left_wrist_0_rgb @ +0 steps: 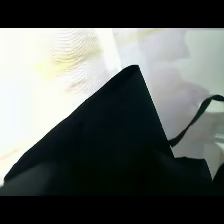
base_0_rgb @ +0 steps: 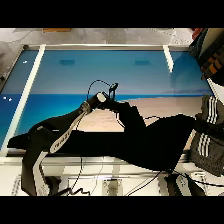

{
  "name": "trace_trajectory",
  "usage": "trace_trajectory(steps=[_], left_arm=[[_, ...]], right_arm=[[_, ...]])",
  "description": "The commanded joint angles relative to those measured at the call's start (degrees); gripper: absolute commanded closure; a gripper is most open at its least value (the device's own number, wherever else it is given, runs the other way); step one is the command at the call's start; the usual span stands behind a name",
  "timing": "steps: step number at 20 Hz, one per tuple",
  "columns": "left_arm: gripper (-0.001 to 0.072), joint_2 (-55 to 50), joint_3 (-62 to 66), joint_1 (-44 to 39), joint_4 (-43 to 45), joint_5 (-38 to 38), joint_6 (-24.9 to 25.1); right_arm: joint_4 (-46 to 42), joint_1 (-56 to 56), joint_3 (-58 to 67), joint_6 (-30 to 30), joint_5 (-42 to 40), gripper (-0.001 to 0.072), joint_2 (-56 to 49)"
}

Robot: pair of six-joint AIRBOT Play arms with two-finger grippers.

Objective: Fold the clothes and pants, and hang the long-sleeved shirts on hangers.

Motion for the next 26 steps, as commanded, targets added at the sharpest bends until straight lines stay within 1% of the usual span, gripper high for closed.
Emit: trace_trajectory(steps=[1, 3, 4, 5, 7, 9, 11, 13, 16, 19, 21, 23, 26], left_arm=[[0.0338, -0.44, 0.04, -0.76, 0.66, 2.80, 0.00], [0.0535, -0.44, 0.04, -0.76, 0.63, 3.85, 0.00], [0.0657, -0.39, 0.04, -0.74, 0.61, 4.61, 0.02], [0.0698, -0.35, 0.26, -0.66, 0.59, 5.42, 0.04], [0.0698, -0.02, 1.68, 0.00, 0.63, 6.51, 0.11], [0.0700, 1.60, 4.66, 2.16, 1.73, 6.58, 0.22], [0.0700, 4.90, 7.08, 5.22, 2.71, 6.60, 0.24], [0.0700, 9.88, 7.72, 8.87, 5.20, 6.58, 0.24], [0.0700, 18.18, 7.72, 14.34, 13.03, 6.56, 0.20], [0.0700, 25.62, 7.72, 19.82, 19.43, 6.19, 0.17], [0.0700, 29.77, 7.72, 23.71, 24.13, 4.07, 0.00], [0.0700, 32.89, 7.72, 27.69, 29.40, 0.11, -0.70], [0.0700, 35.69, 7.72, 33.83, 38.23, -5.95, -6.78]], right_arm=[[0.02, 0.00, -0.04, 0.02, -0.07, 0.0696, 0.00], [0.02, 0.00, -0.04, 0.02, -0.07, 0.0696, 0.00], [0.02, 0.02, -0.04, 0.02, -0.07, 0.0696, 0.00], [0.02, 0.00, -0.04, 0.02, -0.09, 0.0696, 0.00], [0.17, 0.00, -0.04, 0.02, -0.52, 0.0696, 0.00], [0.68, 0.00, -0.04, 0.31, -3.13, 0.0696, 0.00], [0.66, 0.00, 0.00, 1.99, -6.58, 0.0696, 0.00], [0.68, 0.00, 0.00, 2.16, -9.01, 0.0696, 0.00], [1.14, 0.00, 0.00, 3.28, -12.31, 0.0696, 0.00], [4.26, 0.02, 0.00, 3.56, -15.65, 0.0696, 0.00], [5.79, 0.00, 0.00, 3.61, -18.88, 0.0696, 0.00], [7.04, 0.02, 0.00, 3.67, -21.24, 0.0696, -0.02], [8.81, 0.02, 0.00, 3.65, -22.34, 0.0696, -0.02]])
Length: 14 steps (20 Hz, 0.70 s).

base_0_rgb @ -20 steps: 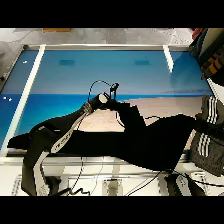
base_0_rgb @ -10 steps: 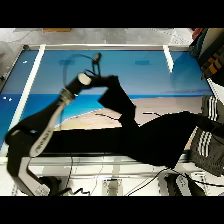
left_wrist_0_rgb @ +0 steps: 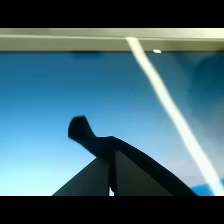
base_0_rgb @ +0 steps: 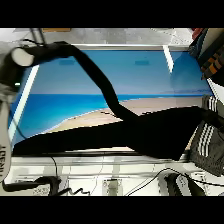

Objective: Fold the clothes and pants, and hang the long-sleeved shirts on hangers.

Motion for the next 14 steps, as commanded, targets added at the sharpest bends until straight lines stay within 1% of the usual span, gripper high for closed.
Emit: trace_trajectory(steps=[1, 5, 7, 9, 11, 14], left_arm=[[0.0700, 3.93, 0.07, 7.52, 12.02, -8.15, -5.86], [0.0700, 3.43, -0.07, 14.38, 23.58, -19.80, -9.94], [0.0699, 2.71, -0.13, 17.05, 25.81, -23.80, -10.71], [0.0699, 1.79, -0.15, 18.73, 25.79, -25.51, -10.73], [0.0699, 0.83, -0.15, 19.32, 26.12, -25.57, -10.71], [0.0699, -0.90, -0.15, 19.56, 26.80, -26.16, -10.73]], right_arm=[[2.19, 0.02, 0.02, 0.13, -2.93, 0.0696, 0.00], [2.19, 0.02, 0.02, 0.13, -3.41, 0.0696, -0.04], [2.19, 0.02, 0.02, 0.13, -3.41, 0.0696, -0.04], [2.19, 0.02, 0.02, 0.13, -3.43, 0.0696, -0.07], [2.23, 0.31, 0.02, 0.15, -4.42, 0.0697, -0.28], [2.62, 5.31, 0.04, 0.37, -10.58, 0.0697, -2.34]])
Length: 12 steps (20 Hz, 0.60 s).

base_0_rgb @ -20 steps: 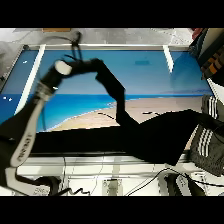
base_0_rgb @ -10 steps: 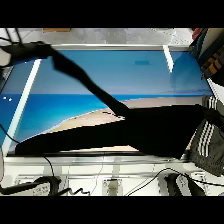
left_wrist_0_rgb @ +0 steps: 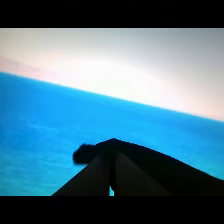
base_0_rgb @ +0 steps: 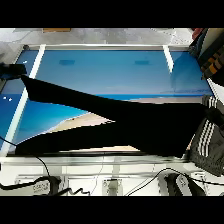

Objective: Fold the clothes and pants, and hang the long-sleeved shirts on hangers.

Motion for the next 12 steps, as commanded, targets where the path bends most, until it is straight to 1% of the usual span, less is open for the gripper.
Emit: trace_trajectory(steps=[1, 2, 4, 6, 8, 12], left_arm=[[0.0699, -1.99, -0.04, 1.09, 2.91, -2.08, -0.46], [0.0699, -2.67, -0.04, 1.33, 4.15, -1.88, -1.40], [0.0699, -3.80, -0.04, 2.71, 5.66, -0.50, -5.01], [0.0699, -4.87, -0.04, 4.44, 5.57, 3.06, -9.09], [0.0698, -6.47, -0.04, 5.20, 4.57, 6.45, -11.52], [0.0698, -12.55, -0.04, 4.68, 1.31, 10.19, -11.56]], right_arm=[[0.37, 6.19, 0.04, 1.40, -8.22, 0.0697, -2.54], [0.35, 9.33, 0.17, 1.68, -12.04, 0.0697, -4.00], [0.35, 15.76, 1.44, 2.82, -19.58, 0.0697, -7.72], [0.33, 20.90, 4.48, 4.24, -24.74, 0.0697, -12.04], [0.35, 24.52, 9.57, 4.57, -26.80, 0.0698, -17.09], [0.35, 28.85, 19.93, 4.55, -27.45, 0.0697, -28.20]])
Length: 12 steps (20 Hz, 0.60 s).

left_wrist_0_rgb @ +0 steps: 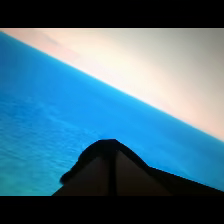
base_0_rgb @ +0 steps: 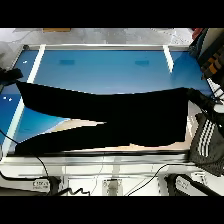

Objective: Fold the clothes and pants, and hang the long-sleeved shirts on hangers.

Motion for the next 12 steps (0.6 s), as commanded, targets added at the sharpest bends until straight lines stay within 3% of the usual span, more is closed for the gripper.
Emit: trace_trajectory(steps=[1, 8, 12], left_arm=[[0.0698, -5.27, 0.00, 0.07, -2.08, 5.03, -1.49], [0.0699, -11.23, 0.00, 0.04, -5.60, 23.23, -1.53], [0.0698, -13.33, 0.00, -0.26, -5.57, 26.45, -1.53]], right_arm=[[-0.13, 4.13, 8.52, 0.46, -2.62, 0.0697, -9.66], [0.00, 5.05, 15.87, 0.46, -12.02, 0.0696, -17.70], [-0.20, 5.46, 15.87, 0.31, -12.70, 0.0696, -18.14]])
